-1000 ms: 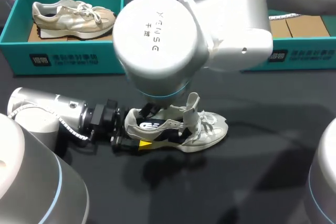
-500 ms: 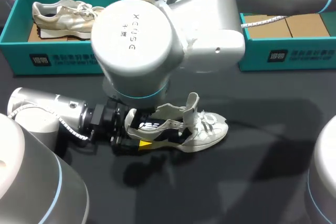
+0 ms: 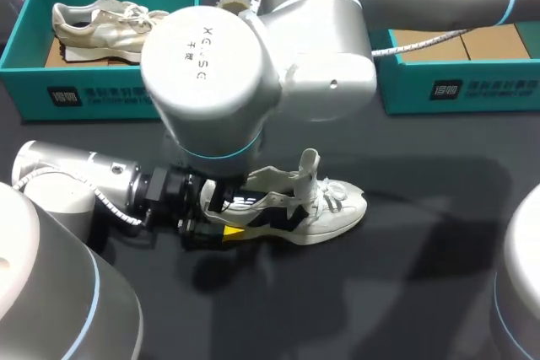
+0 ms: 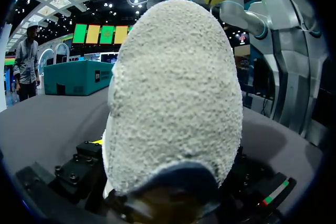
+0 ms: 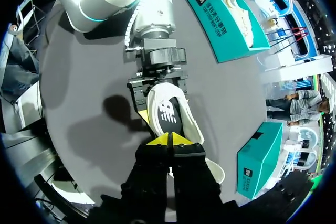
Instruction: Take the shoe out of the shoebox, open the shoe tongue, remove and reinsert the insole, then place the shoe into the shoebox
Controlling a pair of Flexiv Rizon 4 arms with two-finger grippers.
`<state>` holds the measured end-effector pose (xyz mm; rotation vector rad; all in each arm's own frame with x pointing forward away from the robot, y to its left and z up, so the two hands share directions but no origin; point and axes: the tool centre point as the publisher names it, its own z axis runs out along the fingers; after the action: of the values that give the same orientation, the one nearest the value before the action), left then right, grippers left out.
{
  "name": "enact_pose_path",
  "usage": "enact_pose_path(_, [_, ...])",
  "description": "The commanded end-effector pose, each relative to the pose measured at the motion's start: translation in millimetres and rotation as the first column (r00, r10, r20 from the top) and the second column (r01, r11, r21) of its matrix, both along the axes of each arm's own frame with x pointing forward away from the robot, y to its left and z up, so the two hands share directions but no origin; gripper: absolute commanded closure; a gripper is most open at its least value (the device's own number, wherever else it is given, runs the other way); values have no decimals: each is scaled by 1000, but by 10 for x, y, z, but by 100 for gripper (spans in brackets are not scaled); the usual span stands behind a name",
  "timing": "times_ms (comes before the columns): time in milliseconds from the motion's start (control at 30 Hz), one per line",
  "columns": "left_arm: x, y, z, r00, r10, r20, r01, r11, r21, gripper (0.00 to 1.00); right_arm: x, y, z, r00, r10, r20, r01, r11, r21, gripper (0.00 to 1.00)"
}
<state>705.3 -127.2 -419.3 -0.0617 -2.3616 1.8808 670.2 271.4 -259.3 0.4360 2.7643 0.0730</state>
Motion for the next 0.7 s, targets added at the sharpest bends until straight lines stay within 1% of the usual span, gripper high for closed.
enact_pose_path(33, [12, -2, -22, 1000, -1, 0, 1, 1000, 0, 100, 50, 2, -83, 1000, 5, -11, -5, 1000, 6, 100])
enact_pose_path(333, [12, -2, -22, 1000, -1, 0, 1, 1000, 0, 100, 50, 2, -83, 1000, 5, -11, -5, 1000, 6, 100])
enact_pose_path(367, [12, -2, -22, 1000, -1, 0, 1, 1000, 0, 100, 61, 9, -92, 1000, 19, -15, -19, 1000, 16, 100])
enact_pose_path(567, [12, -2, -22, 1000, -1, 0, 1, 1000, 0, 100, 170, 33, -212, 997, 65, -52, -65, 998, -3, 100])
enact_pose_path(700, [12, -2, -22, 1000, -1, 0, 1, 1000, 0, 100, 285, 55, -377, 993, 86, -76, -89, 995, -36, 100])
